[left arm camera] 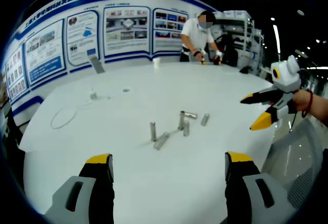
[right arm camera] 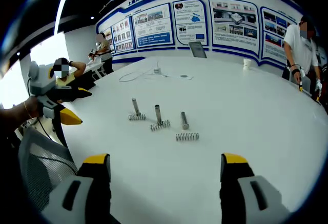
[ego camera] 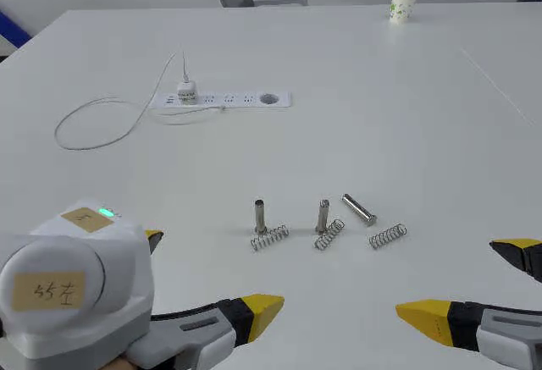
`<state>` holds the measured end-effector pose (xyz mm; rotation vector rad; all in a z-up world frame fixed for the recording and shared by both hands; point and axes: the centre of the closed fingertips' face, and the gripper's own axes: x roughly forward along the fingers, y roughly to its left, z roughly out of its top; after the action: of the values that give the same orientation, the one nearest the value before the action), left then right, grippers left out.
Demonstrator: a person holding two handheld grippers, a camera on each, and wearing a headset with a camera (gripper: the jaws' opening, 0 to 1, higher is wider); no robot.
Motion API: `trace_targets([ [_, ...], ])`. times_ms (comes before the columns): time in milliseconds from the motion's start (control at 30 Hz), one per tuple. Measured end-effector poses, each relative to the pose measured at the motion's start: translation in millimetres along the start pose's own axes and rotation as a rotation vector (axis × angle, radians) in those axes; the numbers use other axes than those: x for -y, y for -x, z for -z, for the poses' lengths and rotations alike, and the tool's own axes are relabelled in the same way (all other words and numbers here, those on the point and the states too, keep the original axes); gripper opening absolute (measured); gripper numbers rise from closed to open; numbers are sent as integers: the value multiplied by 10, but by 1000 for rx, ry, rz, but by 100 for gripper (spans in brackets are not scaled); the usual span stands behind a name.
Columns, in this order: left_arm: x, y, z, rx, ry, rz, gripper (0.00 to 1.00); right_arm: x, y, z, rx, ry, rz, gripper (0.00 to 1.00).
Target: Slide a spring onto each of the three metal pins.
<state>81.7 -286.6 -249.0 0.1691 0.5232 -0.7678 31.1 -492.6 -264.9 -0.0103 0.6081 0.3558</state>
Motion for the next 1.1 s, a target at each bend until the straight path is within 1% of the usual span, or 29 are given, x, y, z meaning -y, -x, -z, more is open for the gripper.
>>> trace_targets([
  [333,0,1,8,-3,2,0,91,-18,4,-16,10,-5,1,88],
  [500,5,2,3,-1,5,1,91,45,-8,-60,21,-19,15,84],
  [567,8,-1,12,-6,5,2,90,61,-22,-73,19,-22,14,83],
  [633,12,-5,7,-1,4,0,90,70,-41,-87,17,-15,13,82],
  [700,19,-9,3,3,7,2,89,83,-67,-112,17,-7,13,81],
  [800,26,-21,15,-2,5,4,89,110,-123,-147,13,0,11,79],
  [1100,21,-38,19,-2,10,4,88,159,-344,-265,9,20,-10,75],
])
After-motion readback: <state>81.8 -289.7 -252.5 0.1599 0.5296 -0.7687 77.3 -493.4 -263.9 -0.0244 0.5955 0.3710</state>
